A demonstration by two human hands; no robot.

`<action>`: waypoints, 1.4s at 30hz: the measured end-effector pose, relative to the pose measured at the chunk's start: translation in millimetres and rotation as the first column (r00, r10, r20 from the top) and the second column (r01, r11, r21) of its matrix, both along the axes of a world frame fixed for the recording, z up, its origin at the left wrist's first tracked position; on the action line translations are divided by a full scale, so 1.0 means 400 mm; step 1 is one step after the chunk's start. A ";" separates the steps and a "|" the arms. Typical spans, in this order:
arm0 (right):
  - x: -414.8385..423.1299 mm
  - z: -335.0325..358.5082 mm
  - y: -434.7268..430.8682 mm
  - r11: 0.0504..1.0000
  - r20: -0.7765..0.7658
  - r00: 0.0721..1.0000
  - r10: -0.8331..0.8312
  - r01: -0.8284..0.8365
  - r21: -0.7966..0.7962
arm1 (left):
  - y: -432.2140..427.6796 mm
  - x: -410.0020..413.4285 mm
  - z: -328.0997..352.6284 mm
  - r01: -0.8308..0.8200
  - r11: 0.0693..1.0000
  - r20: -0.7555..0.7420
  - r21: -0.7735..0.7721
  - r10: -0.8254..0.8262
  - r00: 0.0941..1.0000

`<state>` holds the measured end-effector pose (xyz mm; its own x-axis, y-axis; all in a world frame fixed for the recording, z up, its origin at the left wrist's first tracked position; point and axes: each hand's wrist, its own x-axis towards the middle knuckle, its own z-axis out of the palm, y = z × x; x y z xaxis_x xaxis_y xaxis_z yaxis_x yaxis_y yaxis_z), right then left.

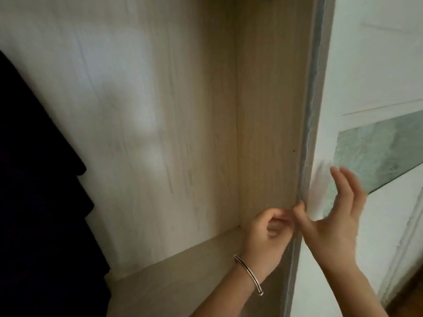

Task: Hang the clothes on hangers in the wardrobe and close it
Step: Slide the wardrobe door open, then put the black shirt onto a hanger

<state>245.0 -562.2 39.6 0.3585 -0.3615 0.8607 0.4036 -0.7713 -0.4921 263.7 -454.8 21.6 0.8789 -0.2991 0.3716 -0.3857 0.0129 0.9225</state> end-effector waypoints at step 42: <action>0.190 0.902 1.140 0.225 -0.146 0.176 0.974 -0.844 0.487 | 1.031 0.010 0.976 -0.838 0.220 0.402 0.499 0.798 0.449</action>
<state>320.9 -106.3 400.3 0.8045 0.2999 0.5126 0.4721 0.2007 -0.8584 267.6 -42.2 411.9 0.7603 0.4270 0.4895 0.1021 -0.8228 0.5592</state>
